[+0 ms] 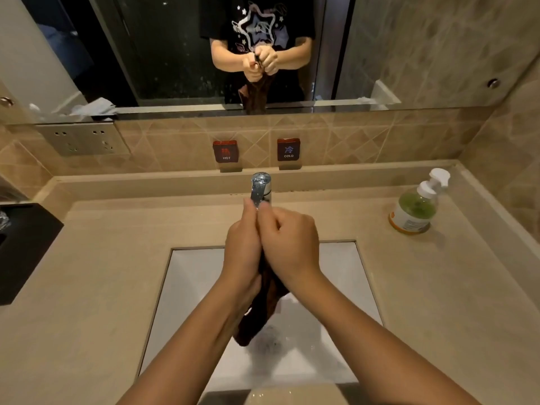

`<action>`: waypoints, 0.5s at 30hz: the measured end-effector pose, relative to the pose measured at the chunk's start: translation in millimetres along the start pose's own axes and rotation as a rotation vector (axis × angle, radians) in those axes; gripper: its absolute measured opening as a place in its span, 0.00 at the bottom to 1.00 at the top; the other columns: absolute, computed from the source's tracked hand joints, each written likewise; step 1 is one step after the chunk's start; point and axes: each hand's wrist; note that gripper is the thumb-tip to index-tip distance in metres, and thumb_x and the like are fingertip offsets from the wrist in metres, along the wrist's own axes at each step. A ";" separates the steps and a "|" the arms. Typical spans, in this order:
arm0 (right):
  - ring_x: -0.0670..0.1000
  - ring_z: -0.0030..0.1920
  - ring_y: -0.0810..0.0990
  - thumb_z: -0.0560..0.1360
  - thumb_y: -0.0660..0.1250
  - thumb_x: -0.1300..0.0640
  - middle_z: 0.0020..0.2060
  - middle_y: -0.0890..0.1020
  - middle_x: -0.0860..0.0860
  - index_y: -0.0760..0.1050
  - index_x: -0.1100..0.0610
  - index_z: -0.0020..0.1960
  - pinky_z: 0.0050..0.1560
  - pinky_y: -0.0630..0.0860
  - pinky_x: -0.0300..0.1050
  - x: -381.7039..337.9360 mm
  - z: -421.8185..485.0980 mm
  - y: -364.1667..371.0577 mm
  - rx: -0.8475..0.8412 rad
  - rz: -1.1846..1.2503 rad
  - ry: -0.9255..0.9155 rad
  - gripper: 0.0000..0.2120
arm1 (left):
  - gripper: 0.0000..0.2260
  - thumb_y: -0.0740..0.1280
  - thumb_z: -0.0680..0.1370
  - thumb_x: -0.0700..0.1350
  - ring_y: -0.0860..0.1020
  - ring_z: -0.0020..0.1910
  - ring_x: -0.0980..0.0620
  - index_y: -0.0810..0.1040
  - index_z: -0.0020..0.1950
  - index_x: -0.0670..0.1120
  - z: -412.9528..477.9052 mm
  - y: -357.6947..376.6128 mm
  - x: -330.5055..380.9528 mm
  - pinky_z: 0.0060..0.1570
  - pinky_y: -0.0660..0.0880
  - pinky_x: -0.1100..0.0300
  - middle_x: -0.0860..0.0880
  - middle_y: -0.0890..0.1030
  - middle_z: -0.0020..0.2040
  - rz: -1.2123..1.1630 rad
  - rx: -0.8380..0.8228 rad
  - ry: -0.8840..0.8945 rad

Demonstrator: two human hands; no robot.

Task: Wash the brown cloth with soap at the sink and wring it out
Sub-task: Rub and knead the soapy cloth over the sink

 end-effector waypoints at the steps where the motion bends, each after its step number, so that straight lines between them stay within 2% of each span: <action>1: 0.47 0.23 0.63 0.78 0.58 0.53 0.19 0.66 0.48 0.59 0.51 0.22 0.27 0.58 0.44 3.3 10.4 -2.1 0.029 0.025 0.049 0.25 | 0.23 0.54 0.82 0.54 0.78 0.27 0.55 0.79 0.36 0.42 -1.6 3.0 0.1 0.26 0.73 0.66 0.51 0.79 0.26 -0.020 -0.022 -0.024; 4: 0.48 0.24 0.64 0.79 0.57 0.55 0.20 0.66 0.48 0.59 0.50 0.23 0.27 0.57 0.45 5.2 20.3 -5.3 0.020 0.020 0.044 0.25 | 0.23 0.55 0.82 0.55 0.80 0.28 0.56 0.81 0.39 0.43 0.4 3.7 3.2 0.26 0.73 0.66 0.50 0.81 0.27 -0.026 -0.028 -0.046; 6: 0.50 0.26 0.66 0.78 0.54 0.50 0.22 0.67 0.49 0.59 0.49 0.24 0.26 0.57 0.41 2.5 6.6 1.2 -0.012 -0.043 -0.050 0.23 | 0.22 0.57 0.81 0.55 0.80 0.32 0.52 0.79 0.36 0.43 8.3 -2.2 6.1 0.31 0.74 0.63 0.47 0.80 0.30 -0.089 -0.001 -0.063; 8: 0.52 0.28 0.69 0.76 0.50 0.47 0.24 0.71 0.51 0.64 0.53 0.26 0.28 0.59 0.41 -1.2 -1.7 4.5 -0.034 -0.077 -0.071 0.22 | 0.22 0.58 0.81 0.55 0.78 0.31 0.51 0.77 0.32 0.44 10.1 -4.9 7.2 0.33 0.72 0.61 0.48 0.78 0.28 -0.121 0.023 -0.076; 10: 0.56 0.30 0.72 0.78 0.51 0.49 0.26 0.73 0.53 0.67 0.57 0.26 0.32 0.63 0.45 4.4 16.0 4.1 -0.009 -0.064 0.029 0.24 | 0.22 0.58 0.81 0.54 0.80 0.31 0.53 0.80 0.35 0.44 6.4 -1.4 3.0 0.32 0.74 0.62 0.48 0.81 0.29 -0.114 -0.006 -0.085; 12: 0.54 0.30 0.71 0.80 0.53 0.53 0.24 0.72 0.53 0.64 0.55 0.24 0.33 0.65 0.48 7.9 32.5 -3.5 -0.011 0.029 0.131 0.25 | 0.22 0.57 0.81 0.54 0.82 0.32 0.54 0.82 0.40 0.43 1.0 3.9 -0.5 0.32 0.76 0.63 0.48 0.83 0.32 -0.094 -0.038 -0.094; 15: 0.55 0.29 0.72 0.78 0.52 0.50 0.25 0.74 0.54 0.68 0.57 0.28 0.31 0.61 0.45 6.3 12.2 1.6 -0.016 -0.045 -0.005 0.23 | 0.21 0.58 0.81 0.53 0.80 0.29 0.54 0.80 0.35 0.43 9.1 -1.1 3.7 0.30 0.74 0.64 0.49 0.81 0.28 -0.114 0.001 -0.090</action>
Point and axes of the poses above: each hand's wrist, its own z-axis towards the middle knuckle, its own y-axis out of the palm, x = y × z
